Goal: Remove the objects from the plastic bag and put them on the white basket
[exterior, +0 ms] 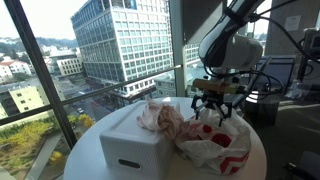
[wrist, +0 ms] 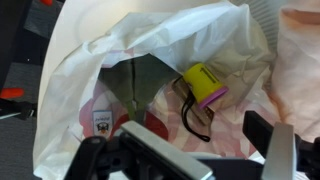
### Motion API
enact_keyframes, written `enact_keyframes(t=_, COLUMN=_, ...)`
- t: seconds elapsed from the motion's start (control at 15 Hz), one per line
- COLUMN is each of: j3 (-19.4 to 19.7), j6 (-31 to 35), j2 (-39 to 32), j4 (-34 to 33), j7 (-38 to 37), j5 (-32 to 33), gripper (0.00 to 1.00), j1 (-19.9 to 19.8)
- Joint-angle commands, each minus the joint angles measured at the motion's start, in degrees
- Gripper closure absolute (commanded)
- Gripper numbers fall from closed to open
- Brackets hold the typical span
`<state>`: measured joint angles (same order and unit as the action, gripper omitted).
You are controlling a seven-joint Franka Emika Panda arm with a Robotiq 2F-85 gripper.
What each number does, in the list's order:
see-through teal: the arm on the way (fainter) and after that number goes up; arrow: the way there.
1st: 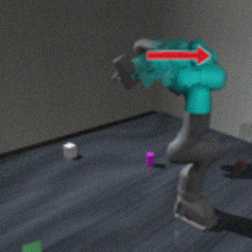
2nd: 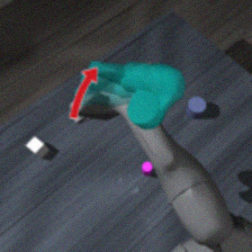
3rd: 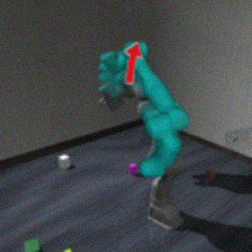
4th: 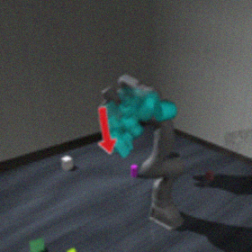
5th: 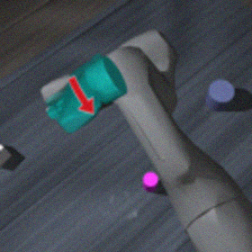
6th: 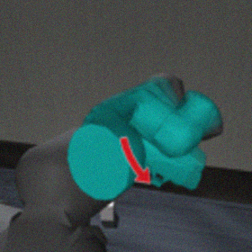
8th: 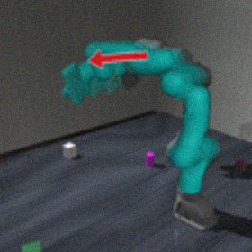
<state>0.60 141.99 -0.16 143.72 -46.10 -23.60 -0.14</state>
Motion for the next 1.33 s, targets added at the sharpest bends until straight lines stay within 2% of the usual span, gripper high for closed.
enact_keyframes(t=0.0, j3=-0.02, j6=0.15, j2=-0.09, j4=-0.01, j7=-0.02, j5=-0.23, gripper=0.0, j1=-0.17)
enact_keyframes(t=0.07, j3=-0.02, j6=0.2, j2=-0.09, j4=-0.02, j7=-0.02, j5=-0.29, gripper=0.0, j1=-0.19)
enact_keyframes(t=0.33, j3=0.65, j6=0.78, j2=-5.09, j4=-1.09, j7=-4.96, j5=6.72, gripper=0.0, j1=-0.48)
enact_keyframes(t=0.53, j3=1.08, j6=1.21, j2=-8.75, j4=-1.77, j7=-2.44, j5=6.94, gripper=0.0, j1=-0.47)
enact_keyframes(t=0.87, j3=4.05, j6=11.48, j2=-15.4, j4=-2.72, j7=-4.44, j5=13.53, gripper=0.0, j1=0.48)
enact_keyframes(t=1.13, j3=5.67, j6=16.6, j2=-19.21, j4=-3.16, j7=-3.58, j5=12.99, gripper=0.0, j1=0.59)
enact_keyframes(t=1.2, j3=5.63, j6=17.59, j2=-19.63, j4=-3.09, j7=-3.28, j5=12.31, gripper=0.25, j1=0.6)
enact_keyframes(t=1.27, j3=5.47, j6=17.96, j2=-19.52, j4=-2.85, j7=-3.19, j5=11.8, gripper=0.26, j1=0.69)
